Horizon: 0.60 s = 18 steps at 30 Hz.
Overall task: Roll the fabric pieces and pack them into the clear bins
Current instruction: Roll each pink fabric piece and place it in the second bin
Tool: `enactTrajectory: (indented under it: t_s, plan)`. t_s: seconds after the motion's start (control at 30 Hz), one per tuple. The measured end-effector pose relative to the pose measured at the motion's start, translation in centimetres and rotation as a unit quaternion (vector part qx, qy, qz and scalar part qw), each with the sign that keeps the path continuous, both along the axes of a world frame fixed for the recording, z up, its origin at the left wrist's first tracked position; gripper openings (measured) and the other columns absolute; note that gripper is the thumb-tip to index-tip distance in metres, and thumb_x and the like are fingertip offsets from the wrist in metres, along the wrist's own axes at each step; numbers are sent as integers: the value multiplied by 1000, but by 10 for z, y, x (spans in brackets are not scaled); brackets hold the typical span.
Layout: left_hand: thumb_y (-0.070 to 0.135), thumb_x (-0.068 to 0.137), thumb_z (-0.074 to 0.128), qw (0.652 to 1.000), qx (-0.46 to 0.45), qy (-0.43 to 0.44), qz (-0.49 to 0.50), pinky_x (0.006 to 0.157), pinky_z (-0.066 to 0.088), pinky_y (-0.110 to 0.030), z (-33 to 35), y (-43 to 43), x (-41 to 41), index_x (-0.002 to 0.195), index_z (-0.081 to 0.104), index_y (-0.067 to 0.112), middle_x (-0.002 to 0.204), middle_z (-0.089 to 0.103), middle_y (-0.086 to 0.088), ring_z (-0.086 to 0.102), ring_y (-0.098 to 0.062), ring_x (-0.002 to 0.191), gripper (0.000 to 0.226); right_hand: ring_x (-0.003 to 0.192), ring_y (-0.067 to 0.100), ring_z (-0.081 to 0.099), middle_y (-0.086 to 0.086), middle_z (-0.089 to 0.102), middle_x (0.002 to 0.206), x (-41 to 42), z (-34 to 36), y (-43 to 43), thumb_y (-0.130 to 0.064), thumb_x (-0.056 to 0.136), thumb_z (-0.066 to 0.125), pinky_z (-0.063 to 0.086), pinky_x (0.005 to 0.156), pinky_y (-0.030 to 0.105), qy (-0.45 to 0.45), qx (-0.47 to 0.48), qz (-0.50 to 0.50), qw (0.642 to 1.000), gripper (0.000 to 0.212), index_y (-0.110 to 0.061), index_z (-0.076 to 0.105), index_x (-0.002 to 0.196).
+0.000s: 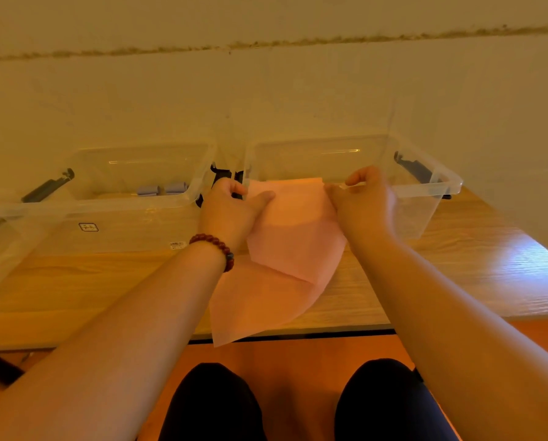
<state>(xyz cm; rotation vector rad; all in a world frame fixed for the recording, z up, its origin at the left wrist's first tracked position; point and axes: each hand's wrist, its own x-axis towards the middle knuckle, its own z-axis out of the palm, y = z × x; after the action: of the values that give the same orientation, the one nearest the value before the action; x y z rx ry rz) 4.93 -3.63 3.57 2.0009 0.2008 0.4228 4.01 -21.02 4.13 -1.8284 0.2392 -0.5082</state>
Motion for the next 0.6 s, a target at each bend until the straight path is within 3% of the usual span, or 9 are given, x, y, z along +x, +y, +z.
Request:
enactTrajectory:
  t_s: [0.1, 0.2, 0.27, 0.33, 0.47, 0.6]
  plan:
    - [46, 81, 68, 998, -56, 14, 12, 72, 50, -30, -13, -1, -7, 90, 48, 24, 88, 52, 9, 52, -8, 77, 31, 67, 3, 46, -9, 48, 82, -12, -12, 2, -35, 86, 71, 38, 50, 16, -2, 35, -13, 999, 32, -20, 46, 99]
    - [46, 82, 67, 990, -121, 68, -15, 81, 53, -35, -28, 4, -15, 104, 51, 23, 103, 57, 3, 58, -14, 92, 35, 83, 6, 52, -9, 53, 96, -25, -25, 2, -47, 85, 68, 46, 66, 25, 72, 108, 30, 991, 40, -23, 48, 110]
    - [40, 83, 68, 979, -148, 117, -76, 84, 54, -37, -36, 8, -21, 102, 54, 26, 105, 60, 4, 60, -14, 94, 28, 92, 13, 58, -6, 60, 101, -32, -29, 3, -40, 88, 67, 53, 78, 37, 151, 159, 109, 970, 28, -26, 54, 109]
    - [33, 83, 69, 963, -157, 168, -140, 83, 54, -39, -37, 9, -27, 97, 60, 26, 103, 65, 3, 62, -15, 94, 19, 95, 20, 63, -2, 66, 100, -35, -30, 4, -25, 92, 64, 56, 83, 45, 165, 134, 151, 965, 12, -25, 60, 104]
    - [24, 87, 64, 948, -235, 126, -175, 82, 56, -43, -18, 11, -27, 93, 68, 19, 98, 71, -3, 66, -24, 97, 8, 82, 20, 65, 2, 70, 87, -28, -13, 6, -20, 93, 62, 56, 72, 37, 56, 104, 120, 986, 9, -25, 66, 87]
    - [17, 94, 56, 945, -248, 38, -209, 82, 56, -37, 12, 7, -13, 92, 68, 23, 92, 72, 2, 66, -19, 94, 14, 68, 11, 52, -3, 60, 77, -10, 9, 4, -24, 93, 61, 44, 57, 26, -5, 69, 62, 996, 12, -25, 62, 81]
